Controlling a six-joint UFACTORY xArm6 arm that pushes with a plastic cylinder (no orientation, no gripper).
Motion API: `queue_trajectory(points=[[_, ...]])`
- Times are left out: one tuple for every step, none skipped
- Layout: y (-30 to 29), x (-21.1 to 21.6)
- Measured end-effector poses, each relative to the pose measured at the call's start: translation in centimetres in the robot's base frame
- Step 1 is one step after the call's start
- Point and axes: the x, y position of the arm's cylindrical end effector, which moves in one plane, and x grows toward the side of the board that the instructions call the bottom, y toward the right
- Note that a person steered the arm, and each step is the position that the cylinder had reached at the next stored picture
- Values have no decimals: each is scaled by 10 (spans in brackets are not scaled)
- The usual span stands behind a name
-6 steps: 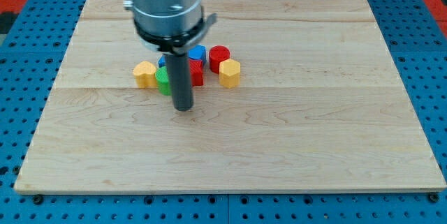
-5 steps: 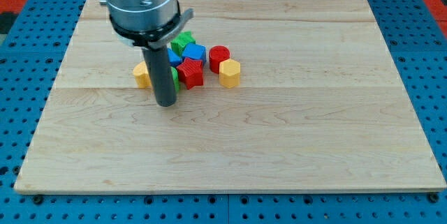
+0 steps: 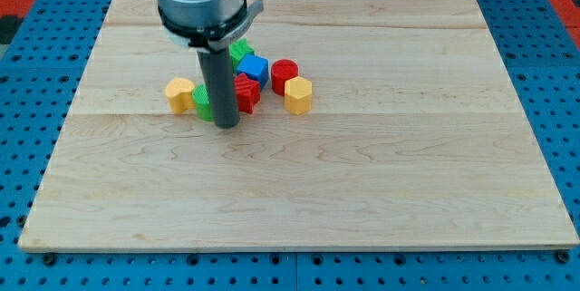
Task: Move the yellow heart below the blue cube
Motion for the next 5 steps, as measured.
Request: queue_trajectory(points=[[-15, 4], [-74, -17], [-127, -51], [-108, -66], [-108, -72]])
